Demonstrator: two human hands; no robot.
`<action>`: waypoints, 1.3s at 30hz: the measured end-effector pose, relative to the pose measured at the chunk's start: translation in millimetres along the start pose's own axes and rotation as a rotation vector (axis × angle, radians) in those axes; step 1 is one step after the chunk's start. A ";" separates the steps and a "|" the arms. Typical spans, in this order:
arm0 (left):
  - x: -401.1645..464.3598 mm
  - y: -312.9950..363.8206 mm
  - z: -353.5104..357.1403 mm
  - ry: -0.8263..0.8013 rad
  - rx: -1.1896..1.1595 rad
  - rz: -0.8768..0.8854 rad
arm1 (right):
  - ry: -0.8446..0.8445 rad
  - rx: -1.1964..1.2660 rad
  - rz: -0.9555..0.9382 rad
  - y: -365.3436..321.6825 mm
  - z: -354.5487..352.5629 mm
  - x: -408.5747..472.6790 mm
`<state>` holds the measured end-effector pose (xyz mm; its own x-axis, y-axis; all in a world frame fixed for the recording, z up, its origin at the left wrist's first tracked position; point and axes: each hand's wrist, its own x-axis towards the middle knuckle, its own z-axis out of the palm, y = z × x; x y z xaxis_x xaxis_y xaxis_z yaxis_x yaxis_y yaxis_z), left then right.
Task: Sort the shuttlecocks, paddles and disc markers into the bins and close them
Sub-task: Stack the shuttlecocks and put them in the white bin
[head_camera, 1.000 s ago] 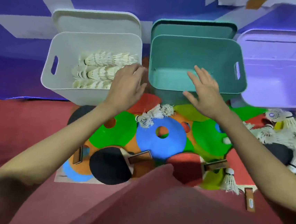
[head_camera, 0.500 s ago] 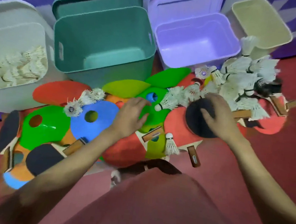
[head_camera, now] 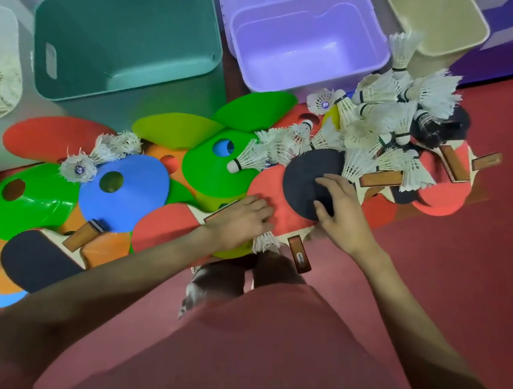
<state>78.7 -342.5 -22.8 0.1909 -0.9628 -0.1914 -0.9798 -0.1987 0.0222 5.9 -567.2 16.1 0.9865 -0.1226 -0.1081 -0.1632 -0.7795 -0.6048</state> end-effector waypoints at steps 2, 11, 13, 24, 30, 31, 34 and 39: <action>3.8 -2.0 2.0 -0.008 0.037 0.016 | 0.016 -0.005 -0.013 0.7 -2.5 8.6; -18.4 -22.4 -20.8 0.350 -0.554 -0.424 | 0.109 0.080 -0.035 -15.4 -12.7 63.8; -32.6 -22.9 -25.5 0.493 -0.706 -0.678 | 0.064 0.087 -0.067 -23.5 -3.5 69.5; -78.0 -36.9 -22.8 0.619 -0.762 -1.188 | -0.185 0.017 -0.006 -78.4 52.3 117.5; -93.2 -50.6 -21.3 0.560 -0.743 -1.166 | 0.060 0.278 -0.038 -99.4 41.8 107.4; -92.9 -52.0 -22.6 0.557 -0.741 -1.157 | 0.081 0.314 -0.071 -103.7 36.7 102.1; -83.8 -53.4 -30.9 0.549 -0.730 -1.077 | 0.046 0.326 -0.142 -109.7 29.6 83.6; -59.3 -53.2 -39.6 0.549 -0.777 -0.909 | 0.042 0.294 -0.128 -101.8 31.6 65.8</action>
<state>121.9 -282.0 26.2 0.9392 -0.3429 -0.0200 -0.2360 -0.6865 0.6878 87.1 -476.5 45.7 0.9978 -0.0646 0.0125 -0.0273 -0.5799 -0.8142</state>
